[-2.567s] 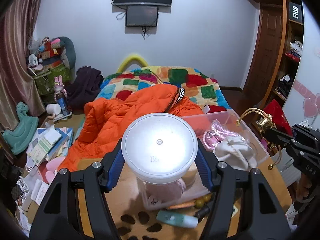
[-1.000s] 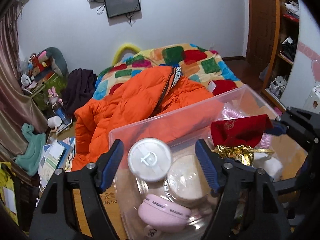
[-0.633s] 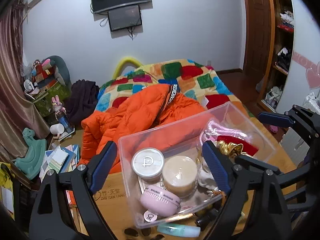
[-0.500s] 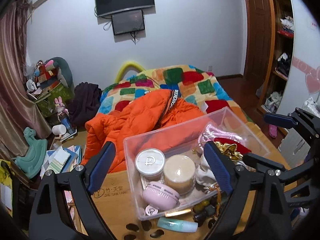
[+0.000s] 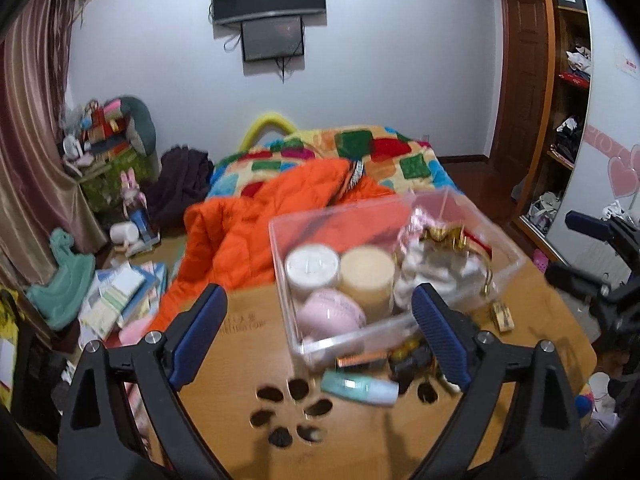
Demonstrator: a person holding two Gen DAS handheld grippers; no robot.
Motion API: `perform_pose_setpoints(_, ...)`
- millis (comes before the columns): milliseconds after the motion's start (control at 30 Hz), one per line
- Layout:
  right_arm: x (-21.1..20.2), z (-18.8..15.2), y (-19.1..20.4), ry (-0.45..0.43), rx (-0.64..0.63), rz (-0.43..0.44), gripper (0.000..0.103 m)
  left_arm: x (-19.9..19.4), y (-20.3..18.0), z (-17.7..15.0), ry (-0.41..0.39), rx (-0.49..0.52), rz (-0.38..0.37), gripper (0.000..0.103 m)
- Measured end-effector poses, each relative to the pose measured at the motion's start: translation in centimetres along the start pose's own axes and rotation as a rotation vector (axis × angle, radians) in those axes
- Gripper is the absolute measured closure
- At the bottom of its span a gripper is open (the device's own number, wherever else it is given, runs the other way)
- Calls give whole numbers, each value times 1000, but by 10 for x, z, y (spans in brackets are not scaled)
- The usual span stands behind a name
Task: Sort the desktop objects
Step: 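Grasp the mint-green tube with left while right reaches toward the wooden eraser block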
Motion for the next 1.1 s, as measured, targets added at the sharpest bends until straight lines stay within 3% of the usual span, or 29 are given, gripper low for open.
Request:
perform_pose_setpoints(333,16,-52,-45,113,52,-132,3,24,-21,-68,105,11,-79,9)
perform_pose_setpoints(567,33,-82,-55,188,62,-148,6,49,-37,-90,183,9,-147,9)
perform_pose_setpoints(900,56,-91,-64,267,73,-127,44,68,-63,-82,202,104,-146,9)
perform_pose_setpoints(1100,69,-94,-61,292,62,-109,55,80,-60,-82,227,97,-133,9)
Point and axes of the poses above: each gripper's, at about its wrist camera, not at the fingertips, and x roughly the way its jaws point, y to its left, z to its top, the point moved 6 cm from there along x, roughly the way its jaws point, and after that the axes turned 13 degrees about x, right-handed, at the moved point
